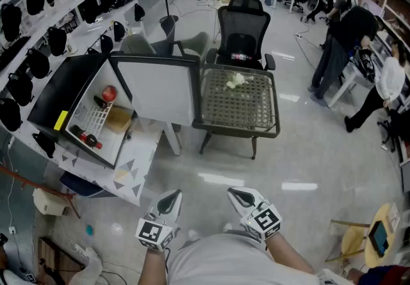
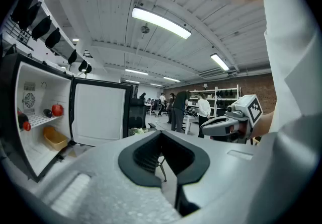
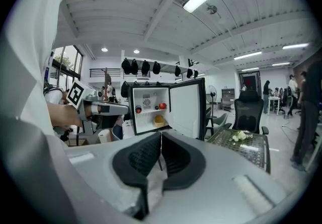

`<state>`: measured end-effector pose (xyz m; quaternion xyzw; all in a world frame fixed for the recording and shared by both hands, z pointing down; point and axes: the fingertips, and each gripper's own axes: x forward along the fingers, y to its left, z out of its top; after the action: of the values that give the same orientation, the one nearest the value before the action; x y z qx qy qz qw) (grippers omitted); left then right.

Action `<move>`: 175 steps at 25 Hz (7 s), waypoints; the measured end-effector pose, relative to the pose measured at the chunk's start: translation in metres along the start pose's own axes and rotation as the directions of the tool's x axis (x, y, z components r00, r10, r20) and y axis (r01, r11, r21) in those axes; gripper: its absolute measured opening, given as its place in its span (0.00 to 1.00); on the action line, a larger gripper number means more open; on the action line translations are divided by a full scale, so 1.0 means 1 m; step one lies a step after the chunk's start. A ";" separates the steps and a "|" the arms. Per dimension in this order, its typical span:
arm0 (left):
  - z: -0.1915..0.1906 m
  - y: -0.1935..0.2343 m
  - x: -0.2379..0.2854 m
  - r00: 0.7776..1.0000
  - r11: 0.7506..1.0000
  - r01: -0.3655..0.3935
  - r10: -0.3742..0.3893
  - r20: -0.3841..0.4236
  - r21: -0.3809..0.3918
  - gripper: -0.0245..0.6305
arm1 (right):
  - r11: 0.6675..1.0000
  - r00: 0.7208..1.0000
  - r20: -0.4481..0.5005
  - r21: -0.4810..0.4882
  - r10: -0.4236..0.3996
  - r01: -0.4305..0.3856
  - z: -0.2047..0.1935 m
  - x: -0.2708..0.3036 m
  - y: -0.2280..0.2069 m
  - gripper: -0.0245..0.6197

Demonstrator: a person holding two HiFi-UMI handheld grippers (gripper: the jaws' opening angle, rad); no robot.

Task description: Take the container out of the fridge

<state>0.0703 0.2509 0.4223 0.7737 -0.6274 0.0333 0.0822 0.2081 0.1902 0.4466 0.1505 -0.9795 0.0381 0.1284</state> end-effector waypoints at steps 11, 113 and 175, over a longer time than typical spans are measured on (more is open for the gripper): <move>-0.004 0.048 -0.038 0.999 0.997 0.016 -0.012 0.051 -0.076 0.05 | 0.999 0.999 0.013 0.013 -0.048 0.048 0.011 0.042 0.043 0.04; -0.198 0.571 0.187 0.662 0.891 -0.371 0.452 -0.598 0.262 0.28 | 0.996 0.973 -0.218 -0.030 -0.083 0.078 0.065 0.421 -0.134 0.04; -0.068 0.228 0.269 0.801 0.938 0.310 -0.345 -0.489 -0.154 0.08 | 0.992 0.993 -0.059 0.059 -0.106 0.109 0.058 0.284 -0.226 0.04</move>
<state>-0.0922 -0.0427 0.5508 0.8307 -0.4406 0.2008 0.2748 0.0007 -0.1121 0.4737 0.2058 -0.9643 0.0658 0.1530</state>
